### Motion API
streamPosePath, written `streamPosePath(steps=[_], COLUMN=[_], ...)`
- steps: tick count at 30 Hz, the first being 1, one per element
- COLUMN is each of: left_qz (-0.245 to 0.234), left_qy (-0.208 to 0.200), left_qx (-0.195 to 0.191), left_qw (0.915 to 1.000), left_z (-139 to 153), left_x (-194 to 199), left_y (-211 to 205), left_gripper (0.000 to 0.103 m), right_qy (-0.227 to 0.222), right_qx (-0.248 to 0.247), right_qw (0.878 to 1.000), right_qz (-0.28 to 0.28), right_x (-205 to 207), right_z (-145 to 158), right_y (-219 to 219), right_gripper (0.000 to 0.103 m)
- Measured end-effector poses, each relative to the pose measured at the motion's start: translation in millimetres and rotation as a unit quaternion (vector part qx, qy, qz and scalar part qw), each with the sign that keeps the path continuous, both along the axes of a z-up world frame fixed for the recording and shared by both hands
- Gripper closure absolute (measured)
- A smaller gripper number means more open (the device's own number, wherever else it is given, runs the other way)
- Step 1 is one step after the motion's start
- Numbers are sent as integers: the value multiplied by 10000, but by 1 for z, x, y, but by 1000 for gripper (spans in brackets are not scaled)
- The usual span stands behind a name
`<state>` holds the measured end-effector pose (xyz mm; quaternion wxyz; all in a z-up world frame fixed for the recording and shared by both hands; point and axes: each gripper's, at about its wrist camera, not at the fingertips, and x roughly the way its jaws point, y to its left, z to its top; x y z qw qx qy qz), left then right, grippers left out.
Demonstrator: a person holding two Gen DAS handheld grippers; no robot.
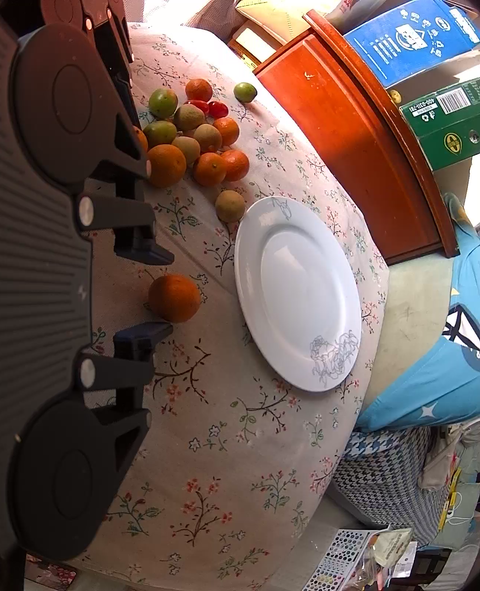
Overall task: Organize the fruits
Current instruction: 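Grasp the loose orange with the right tool while the left tool grasps an orange from the pile, then carry both oranges onto the white plate and open both tools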
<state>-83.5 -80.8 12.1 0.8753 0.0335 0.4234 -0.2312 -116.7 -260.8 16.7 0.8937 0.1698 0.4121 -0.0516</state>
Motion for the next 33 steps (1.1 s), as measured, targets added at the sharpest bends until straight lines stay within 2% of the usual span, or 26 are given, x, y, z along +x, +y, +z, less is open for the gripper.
streamPosePath(steps=[2, 6, 11, 23, 28, 33], left_qz=[-20, -3, 33, 130, 131, 150], left_qy=[-18, -30, -60, -253, -306, -417], left_qx=[-3, 14, -42, -301, -426, -354], left_qw=[10000, 10000, 10000, 9991, 9985, 9984], left_z=[1, 1, 6, 30, 45, 55], left_x=[-1, -1, -3, 0, 12, 26], left_y=[0, 1, 5, 16, 13, 10], left_gripper=[73, 73, 73, 73, 73, 73], right_qy=[-19, -62, -189, -416, -506, -533], right_qx=[-4, 69, -84, 2, 183, 149], right_qw=[10000, 10000, 9997, 9983, 9974, 9964], right_qz=[-26, 18, 164, 397, 488, 648], right_x=[1, 2, 1, 0, 4, 14], right_z=[-1, -2, 2, 27, 39, 50], right_y=[0, 1, 7, 14, 9, 5], right_gripper=[66, 78, 79, 79, 79, 79])
